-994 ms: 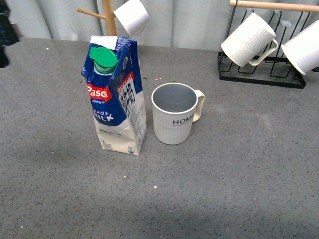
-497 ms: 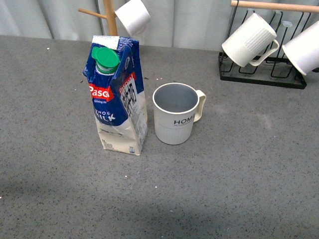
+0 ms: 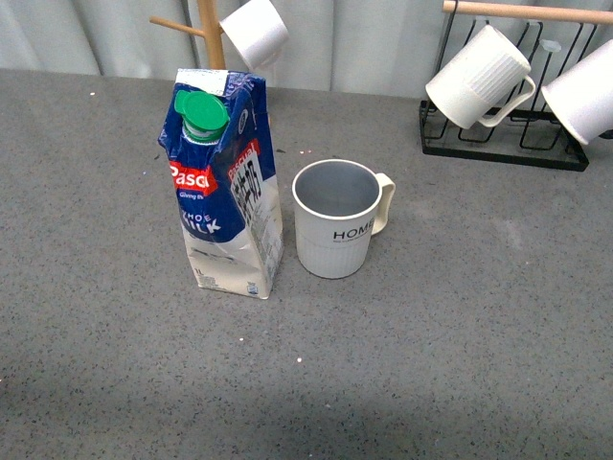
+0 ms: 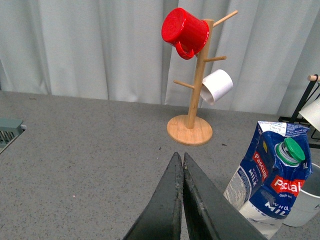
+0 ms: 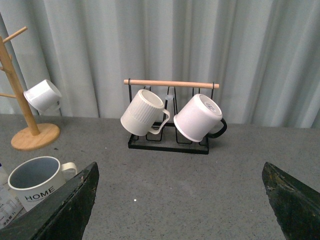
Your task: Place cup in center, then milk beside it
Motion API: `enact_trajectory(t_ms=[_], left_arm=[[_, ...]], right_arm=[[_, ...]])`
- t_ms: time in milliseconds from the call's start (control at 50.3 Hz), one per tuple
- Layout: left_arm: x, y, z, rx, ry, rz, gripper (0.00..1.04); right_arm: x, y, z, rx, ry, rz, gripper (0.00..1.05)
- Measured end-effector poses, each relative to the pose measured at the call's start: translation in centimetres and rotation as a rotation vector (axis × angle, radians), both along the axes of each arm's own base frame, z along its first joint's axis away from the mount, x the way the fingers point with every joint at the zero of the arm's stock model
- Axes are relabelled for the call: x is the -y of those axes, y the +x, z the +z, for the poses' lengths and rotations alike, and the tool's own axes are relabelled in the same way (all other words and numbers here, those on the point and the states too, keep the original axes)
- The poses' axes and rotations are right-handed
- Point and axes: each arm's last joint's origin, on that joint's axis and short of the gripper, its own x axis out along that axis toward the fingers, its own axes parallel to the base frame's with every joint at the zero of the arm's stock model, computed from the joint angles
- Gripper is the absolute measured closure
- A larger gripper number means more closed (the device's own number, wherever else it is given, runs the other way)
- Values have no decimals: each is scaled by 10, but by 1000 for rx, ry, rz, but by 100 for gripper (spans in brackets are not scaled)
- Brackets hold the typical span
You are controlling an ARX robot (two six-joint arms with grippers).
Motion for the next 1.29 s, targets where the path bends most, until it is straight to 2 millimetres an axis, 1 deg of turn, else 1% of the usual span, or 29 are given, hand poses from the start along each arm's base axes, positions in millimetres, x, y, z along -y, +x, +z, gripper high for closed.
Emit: enact_trajectory(t_ms=[457, 1054, 1133, 1213, 1233, 1292], left_arm=[[0, -16, 4, 13, 0, 0, 101], [0, -29, 4, 14, 0, 0, 101], [0, -38, 0, -8, 0, -3, 101], [0, -40, 1, 9, 0, -3, 101], [0, -40, 1, 8, 0, -3, 100], [0, -40, 1, 8, 0, -3, 92]], right_arm=[[0, 0, 0, 0, 0, 0, 9], [0, 0, 0, 0, 0, 0, 9], [0, 0, 0, 0, 0, 0, 9], [0, 0, 0, 0, 0, 0, 9], [0, 0, 0, 0, 0, 0, 9], [0, 0, 0, 0, 0, 0, 9]])
